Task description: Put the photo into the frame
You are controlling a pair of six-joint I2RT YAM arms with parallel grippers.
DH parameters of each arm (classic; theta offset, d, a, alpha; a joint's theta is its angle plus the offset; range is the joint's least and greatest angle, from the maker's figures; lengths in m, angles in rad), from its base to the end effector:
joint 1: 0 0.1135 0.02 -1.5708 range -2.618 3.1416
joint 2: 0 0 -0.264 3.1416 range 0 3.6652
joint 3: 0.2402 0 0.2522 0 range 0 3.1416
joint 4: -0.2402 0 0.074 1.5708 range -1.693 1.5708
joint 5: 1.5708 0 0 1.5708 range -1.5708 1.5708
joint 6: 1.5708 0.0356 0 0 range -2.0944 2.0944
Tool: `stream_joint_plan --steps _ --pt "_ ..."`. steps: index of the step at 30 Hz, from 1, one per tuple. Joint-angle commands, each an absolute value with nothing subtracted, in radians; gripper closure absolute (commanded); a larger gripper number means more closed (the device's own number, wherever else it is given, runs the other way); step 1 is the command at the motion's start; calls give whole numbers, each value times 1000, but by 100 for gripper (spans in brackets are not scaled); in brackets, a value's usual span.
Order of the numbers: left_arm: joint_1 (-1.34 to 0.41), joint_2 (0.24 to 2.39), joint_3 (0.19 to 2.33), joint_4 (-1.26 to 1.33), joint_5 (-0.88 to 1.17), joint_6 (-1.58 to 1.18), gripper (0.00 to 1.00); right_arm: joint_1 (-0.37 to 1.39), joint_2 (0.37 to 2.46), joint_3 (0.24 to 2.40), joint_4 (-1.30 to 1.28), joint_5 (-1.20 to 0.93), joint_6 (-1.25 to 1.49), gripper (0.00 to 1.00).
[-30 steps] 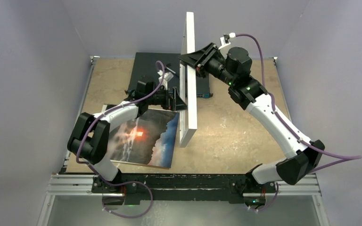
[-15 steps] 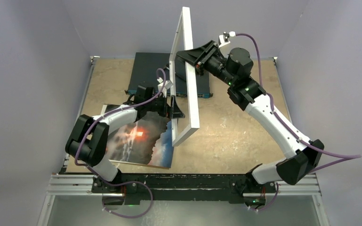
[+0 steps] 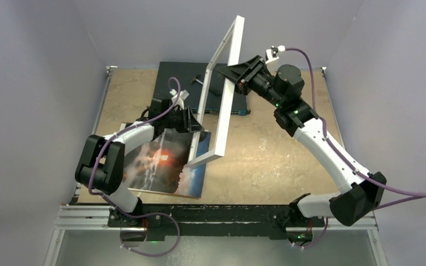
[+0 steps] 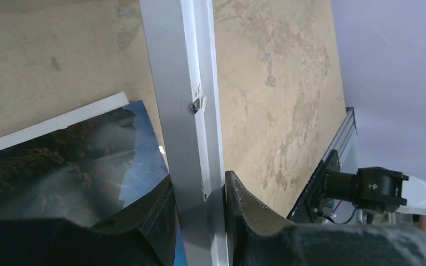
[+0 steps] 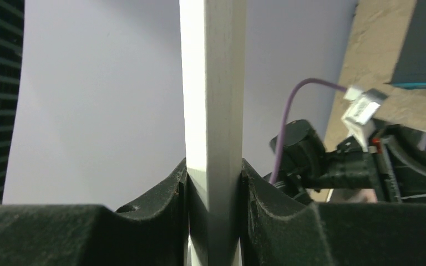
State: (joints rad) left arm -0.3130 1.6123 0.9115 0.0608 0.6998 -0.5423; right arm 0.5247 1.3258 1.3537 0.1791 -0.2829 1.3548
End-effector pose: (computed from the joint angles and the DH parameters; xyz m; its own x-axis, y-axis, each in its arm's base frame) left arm 0.3146 -0.1259 0.2047 -0.8619 -0.1360 -0.4885 0.3295 0.5820 -0.7434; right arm 0.2590 0.1614 0.4587 -0.6627 0.7002 -0.2658 -0.3275 0.0482 0.9436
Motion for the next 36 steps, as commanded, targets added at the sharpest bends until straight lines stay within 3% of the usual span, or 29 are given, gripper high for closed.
stream_joint_plan --steps 1,11,23,36 --pt "-286 1566 935 69 601 -388 99 445 1260 1318 191 -283 1319 79" --pt "-266 1575 957 16 471 -308 100 287 1230 1176 -46 -332 1148 52" --pt "-284 1575 930 38 405 -272 100 162 1328 1034 -123 -454 925 52" --pt "-324 1603 928 29 377 -243 100 126 1442 976 -176 -348 757 48"
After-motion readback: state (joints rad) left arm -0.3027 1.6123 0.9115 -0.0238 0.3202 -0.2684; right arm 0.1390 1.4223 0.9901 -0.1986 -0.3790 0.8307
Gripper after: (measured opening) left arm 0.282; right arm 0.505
